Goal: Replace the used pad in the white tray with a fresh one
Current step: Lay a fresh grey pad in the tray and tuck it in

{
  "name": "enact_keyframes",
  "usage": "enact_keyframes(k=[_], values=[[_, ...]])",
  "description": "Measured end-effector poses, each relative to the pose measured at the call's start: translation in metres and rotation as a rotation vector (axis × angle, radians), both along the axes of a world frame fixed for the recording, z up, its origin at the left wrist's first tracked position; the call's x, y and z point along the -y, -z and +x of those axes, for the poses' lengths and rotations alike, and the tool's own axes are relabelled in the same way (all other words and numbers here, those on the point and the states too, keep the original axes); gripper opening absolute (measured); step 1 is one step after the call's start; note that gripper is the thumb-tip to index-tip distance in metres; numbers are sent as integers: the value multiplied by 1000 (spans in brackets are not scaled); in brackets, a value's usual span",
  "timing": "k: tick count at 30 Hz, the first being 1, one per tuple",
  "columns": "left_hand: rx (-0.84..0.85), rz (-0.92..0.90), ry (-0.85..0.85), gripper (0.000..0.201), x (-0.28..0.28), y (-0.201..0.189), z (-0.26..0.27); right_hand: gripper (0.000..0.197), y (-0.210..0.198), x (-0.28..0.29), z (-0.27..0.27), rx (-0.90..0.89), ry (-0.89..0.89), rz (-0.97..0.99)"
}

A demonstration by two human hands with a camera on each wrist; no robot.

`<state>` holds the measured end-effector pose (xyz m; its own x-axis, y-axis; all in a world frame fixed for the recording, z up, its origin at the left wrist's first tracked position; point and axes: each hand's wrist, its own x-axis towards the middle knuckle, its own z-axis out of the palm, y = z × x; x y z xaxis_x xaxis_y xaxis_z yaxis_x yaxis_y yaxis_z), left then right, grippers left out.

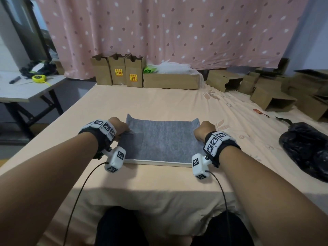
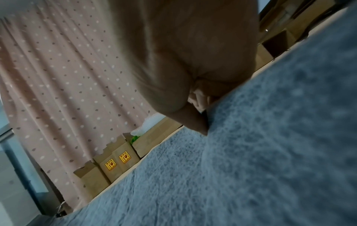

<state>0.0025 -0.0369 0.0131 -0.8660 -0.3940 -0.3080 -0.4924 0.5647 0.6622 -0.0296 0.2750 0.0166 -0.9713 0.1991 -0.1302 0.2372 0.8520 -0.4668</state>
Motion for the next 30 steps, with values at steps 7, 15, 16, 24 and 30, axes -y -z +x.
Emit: enact_keyframes(k=[7, 15, 16, 24, 30], values=[[84, -293, 95, 35, -2, -2, 6, 29, -1, -6, -1, 40, -31, 47], [130, -421, 100, 45, -7, -7, 6, 24, -8, -8, -16, 149, -124, 168], [130, -425, 90, 45, -6, -6, 4, 26, -6, -9, -20, 145, -132, 176], [121, -380, 79, 47, -2, -1, 5, 17, -5, -14, -16, 149, -224, 171], [60, -198, 54, 39, 3, 6, 4, 13, -5, -17, -2, 72, -259, 178]])
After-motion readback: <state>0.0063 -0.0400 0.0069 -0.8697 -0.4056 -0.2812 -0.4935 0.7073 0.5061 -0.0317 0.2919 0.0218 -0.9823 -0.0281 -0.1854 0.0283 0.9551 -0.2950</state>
